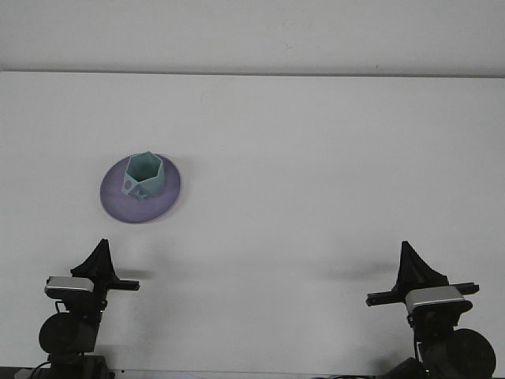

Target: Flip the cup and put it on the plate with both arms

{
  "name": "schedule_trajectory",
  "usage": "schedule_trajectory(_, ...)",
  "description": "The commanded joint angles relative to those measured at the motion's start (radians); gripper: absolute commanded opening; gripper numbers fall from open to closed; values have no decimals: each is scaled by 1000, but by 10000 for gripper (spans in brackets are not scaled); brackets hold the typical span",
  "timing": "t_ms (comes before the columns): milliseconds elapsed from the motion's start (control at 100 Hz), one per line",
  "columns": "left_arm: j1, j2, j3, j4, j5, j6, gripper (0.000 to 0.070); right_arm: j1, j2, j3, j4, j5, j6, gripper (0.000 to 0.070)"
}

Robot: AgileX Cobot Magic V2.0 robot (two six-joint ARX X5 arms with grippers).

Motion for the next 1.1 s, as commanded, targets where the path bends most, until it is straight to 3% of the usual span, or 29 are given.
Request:
schedule_trajectory(0, 0, -1, -19, 10, -3, 16, 15, 6, 5, 4, 9, 2, 7, 0)
schedule_trajectory(240, 0, -1, -19, 10, -3, 16, 15, -59, 4, -30, 13, -13, -112, 0)
schedule_trajectory(340, 0, -1, -19, 10, -3, 16, 15, -204, 3, -90, 40, -175, -157, 0)
schedule_trajectory(470, 0, -1, -19, 10, -3, 16, 15, -391, -30, -196, 114, -370, -159, 0)
schedule_trajectory(590, 0, -1, -19, 10, -3, 16, 15, -489, -82, -301, 181, -476, -179, 0)
schedule_trajectory(880, 0, -1, -19, 11, -3, 16, 15, -517, -139, -474, 282, -500, -211, 0)
schedule_trajectory(1090, 0, -1, -18, 10, -3, 16, 15, -517, -139, -473, 284, -500, -208, 0)
